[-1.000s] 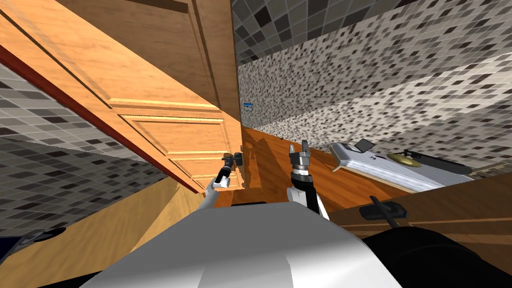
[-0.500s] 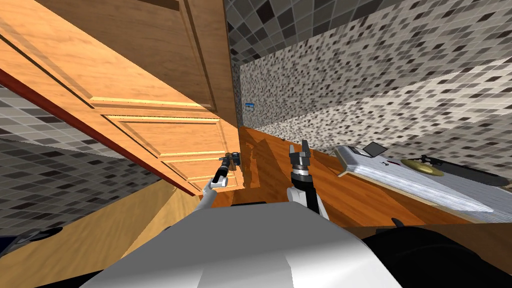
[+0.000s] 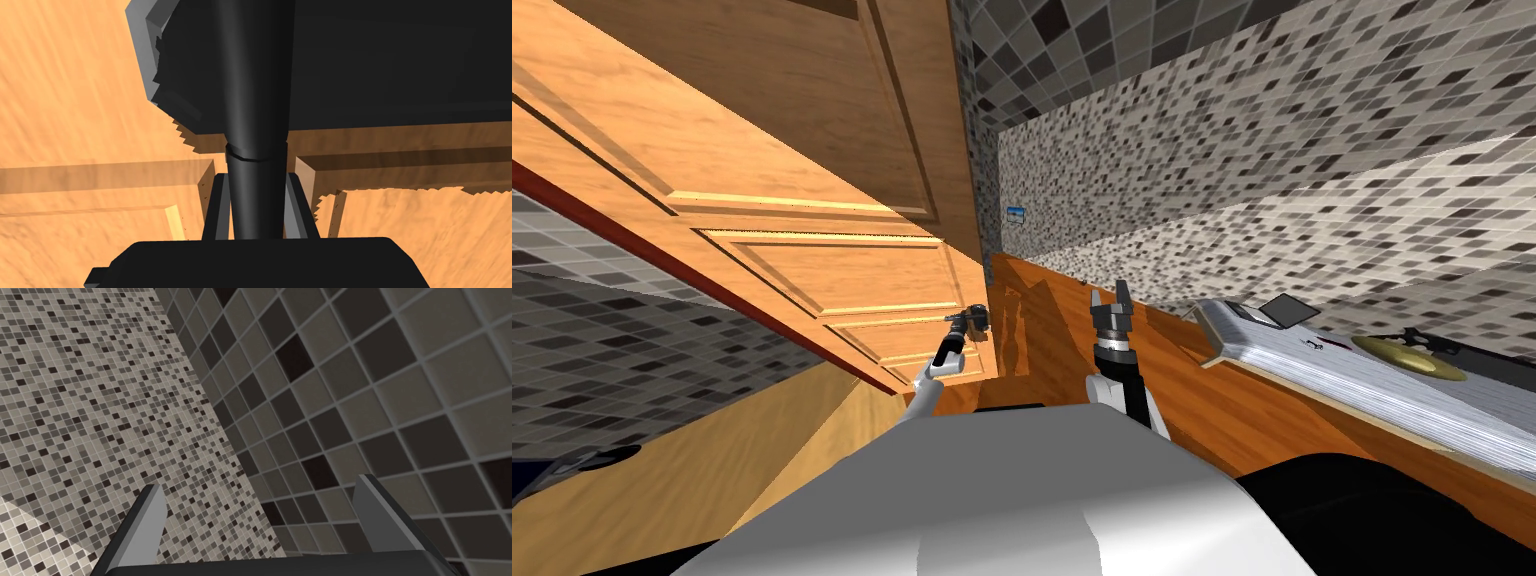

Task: Push the door open

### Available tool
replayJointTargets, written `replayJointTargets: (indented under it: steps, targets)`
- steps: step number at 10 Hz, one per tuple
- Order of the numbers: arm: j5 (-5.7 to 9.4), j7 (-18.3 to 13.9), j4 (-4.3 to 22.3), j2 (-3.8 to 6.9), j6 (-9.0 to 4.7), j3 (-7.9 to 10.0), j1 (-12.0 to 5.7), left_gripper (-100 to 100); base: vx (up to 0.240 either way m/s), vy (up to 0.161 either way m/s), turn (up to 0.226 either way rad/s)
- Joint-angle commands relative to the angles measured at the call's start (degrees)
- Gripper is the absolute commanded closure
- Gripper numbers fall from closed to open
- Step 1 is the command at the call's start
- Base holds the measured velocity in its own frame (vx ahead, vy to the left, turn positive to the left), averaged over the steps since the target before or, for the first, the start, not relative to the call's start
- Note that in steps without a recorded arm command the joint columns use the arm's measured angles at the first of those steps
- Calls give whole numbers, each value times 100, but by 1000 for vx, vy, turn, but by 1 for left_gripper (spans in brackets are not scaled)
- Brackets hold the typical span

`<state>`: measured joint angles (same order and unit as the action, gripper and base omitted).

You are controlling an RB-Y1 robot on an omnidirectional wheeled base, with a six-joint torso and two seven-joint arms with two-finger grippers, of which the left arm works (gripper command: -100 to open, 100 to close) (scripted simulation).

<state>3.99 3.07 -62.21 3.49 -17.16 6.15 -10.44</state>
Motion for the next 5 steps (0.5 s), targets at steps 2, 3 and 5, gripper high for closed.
replayJointTargets:
  steps: [2,3,5]
  targets:
    - [41,35,7,43,-45,263,-26,100,167,-130,94]
    - [51,52,16,25,-46,340,-31,100,194,-161,118]
    - [68,83,31,-16,-50,479,-41,100,181,-113,84]
